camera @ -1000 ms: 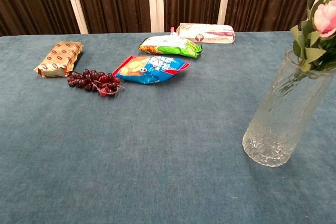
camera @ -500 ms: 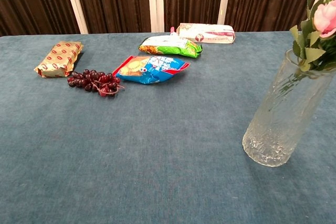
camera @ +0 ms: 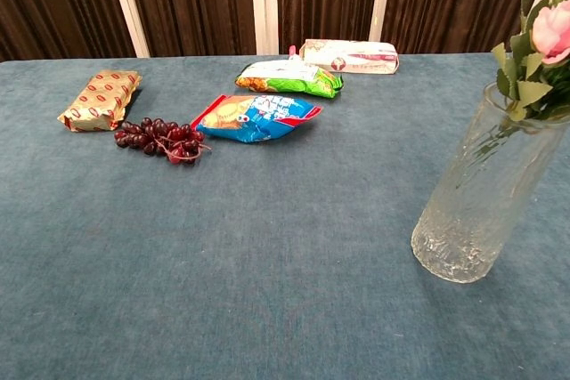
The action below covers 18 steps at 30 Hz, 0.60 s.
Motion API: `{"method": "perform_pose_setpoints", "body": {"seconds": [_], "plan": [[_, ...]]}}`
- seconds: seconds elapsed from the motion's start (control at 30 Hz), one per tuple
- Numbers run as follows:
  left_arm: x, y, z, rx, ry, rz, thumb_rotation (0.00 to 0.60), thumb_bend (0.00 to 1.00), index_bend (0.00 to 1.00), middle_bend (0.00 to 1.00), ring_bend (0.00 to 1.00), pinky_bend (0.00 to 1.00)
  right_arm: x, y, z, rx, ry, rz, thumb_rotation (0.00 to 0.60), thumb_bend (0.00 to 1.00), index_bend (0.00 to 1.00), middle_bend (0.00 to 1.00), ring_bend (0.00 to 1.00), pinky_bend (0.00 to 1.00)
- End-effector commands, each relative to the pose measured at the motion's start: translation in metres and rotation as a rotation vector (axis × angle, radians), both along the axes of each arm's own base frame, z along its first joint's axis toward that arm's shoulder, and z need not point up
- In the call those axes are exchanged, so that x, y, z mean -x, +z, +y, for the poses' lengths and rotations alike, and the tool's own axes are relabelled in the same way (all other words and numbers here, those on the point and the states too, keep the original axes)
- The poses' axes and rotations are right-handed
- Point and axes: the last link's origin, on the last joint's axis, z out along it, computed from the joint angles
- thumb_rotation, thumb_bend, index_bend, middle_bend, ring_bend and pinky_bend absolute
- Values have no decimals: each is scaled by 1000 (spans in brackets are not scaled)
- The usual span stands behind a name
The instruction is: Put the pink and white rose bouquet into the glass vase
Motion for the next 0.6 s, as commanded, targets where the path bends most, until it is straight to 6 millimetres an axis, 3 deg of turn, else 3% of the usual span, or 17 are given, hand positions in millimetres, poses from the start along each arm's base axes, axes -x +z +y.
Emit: {"method": "perform_pose_setpoints", "body": {"seconds": [0.03,0.6], "plan": [[1,1,0,-1,1,-2,600,188,97,0,0,0,-5,-15,15,222,10,147,600,190,205,87,16,0],[7,6,3,-15,12,-10,600,188,97,0,0,0,-9,-33,23,211,0,269,600,190,164,50,9,0]]}}
